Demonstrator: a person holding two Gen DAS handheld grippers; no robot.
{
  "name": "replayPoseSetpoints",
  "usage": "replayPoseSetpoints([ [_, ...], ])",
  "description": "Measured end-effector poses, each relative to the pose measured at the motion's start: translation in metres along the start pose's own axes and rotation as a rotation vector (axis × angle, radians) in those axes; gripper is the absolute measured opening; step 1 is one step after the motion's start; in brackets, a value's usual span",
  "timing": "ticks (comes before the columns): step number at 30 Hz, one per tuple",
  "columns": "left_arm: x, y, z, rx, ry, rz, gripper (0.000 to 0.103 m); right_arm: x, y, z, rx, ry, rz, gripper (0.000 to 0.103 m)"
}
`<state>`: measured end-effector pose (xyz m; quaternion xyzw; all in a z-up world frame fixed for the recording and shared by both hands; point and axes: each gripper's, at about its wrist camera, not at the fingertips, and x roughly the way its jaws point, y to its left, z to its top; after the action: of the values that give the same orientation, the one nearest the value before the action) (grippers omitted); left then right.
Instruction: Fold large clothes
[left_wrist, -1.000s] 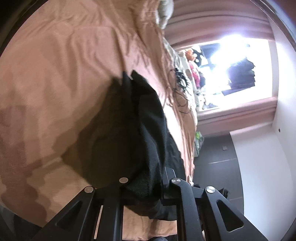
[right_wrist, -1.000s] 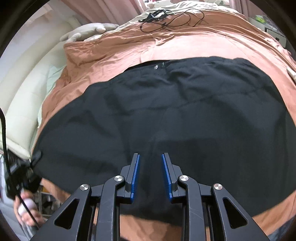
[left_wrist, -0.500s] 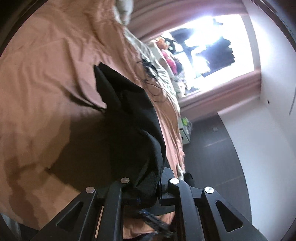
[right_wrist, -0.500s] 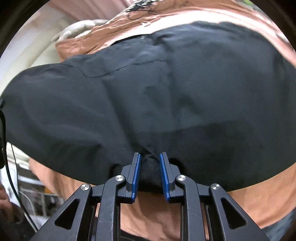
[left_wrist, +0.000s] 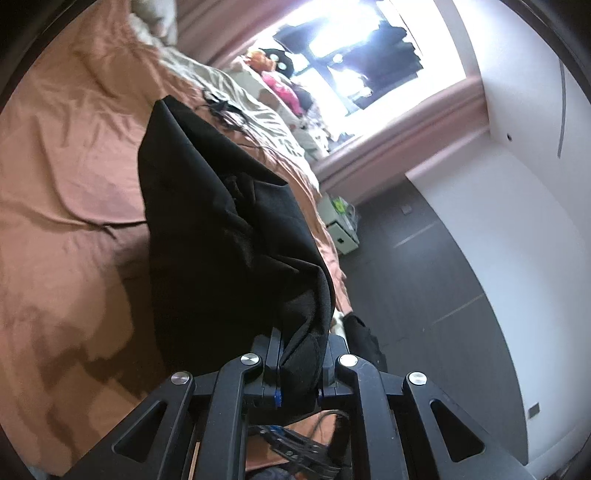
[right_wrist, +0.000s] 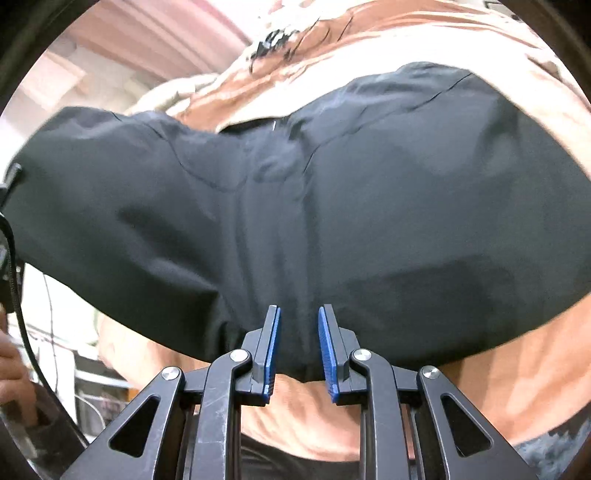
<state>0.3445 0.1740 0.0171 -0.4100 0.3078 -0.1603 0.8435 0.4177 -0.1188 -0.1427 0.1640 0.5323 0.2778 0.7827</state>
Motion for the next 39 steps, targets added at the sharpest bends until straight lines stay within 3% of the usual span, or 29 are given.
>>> replayPoseSetpoints([
  [2, 0.014, -0.013, -0.002, 0.022, 0.025, 0.001, 0.011, -0.018, -0.01, 0.001, 0.015, -0.04, 0.003, 0.024],
  [5, 0.035, -0.028, -0.006, 0.058, 0.058, 0.007, 0.011, -0.048, -0.031, 0.003, 0.045, -0.11, 0.01, 0.037],
  [8, 0.063, -0.042, -0.008, 0.082, 0.099, 0.012, 0.011, -0.073, -0.05, 0.002, 0.075, -0.168, 0.001, 0.043],
  [18, 0.17, -0.077, -0.034, 0.14, 0.279, 0.031, 0.012, -0.122, -0.113, -0.009, 0.201, -0.241, -0.038, 0.044],
  [21, 0.212, -0.086, -0.052, 0.172, 0.371, 0.082, 0.028, -0.132, -0.13, -0.013, 0.239, -0.251, -0.055, 0.044],
  [23, 0.227, -0.091, -0.066, 0.18, 0.435, 0.037, 0.044, -0.136, -0.139, -0.017, 0.262, -0.252, -0.054, 0.048],
  [24, 0.23, -0.092, -0.07, 0.177, 0.454, 0.004, 0.047, -0.137, -0.142, -0.019, 0.271, -0.251, -0.053, 0.059],
  [26, 0.229, -0.091, -0.07, 0.18, 0.461, -0.001, 0.061, -0.138, -0.146, -0.02, 0.277, -0.258, -0.049, 0.067],
  [32, 0.194, -0.06, -0.049, 0.159, 0.371, 0.107, 0.065, -0.13, -0.133, -0.013, 0.249, -0.242, 0.039, 0.067],
  [39, 0.136, -0.014, -0.046, 0.116, 0.294, 0.218, 0.065, -0.09, -0.114, 0.003, 0.24, -0.179, 0.093, 0.067],
])
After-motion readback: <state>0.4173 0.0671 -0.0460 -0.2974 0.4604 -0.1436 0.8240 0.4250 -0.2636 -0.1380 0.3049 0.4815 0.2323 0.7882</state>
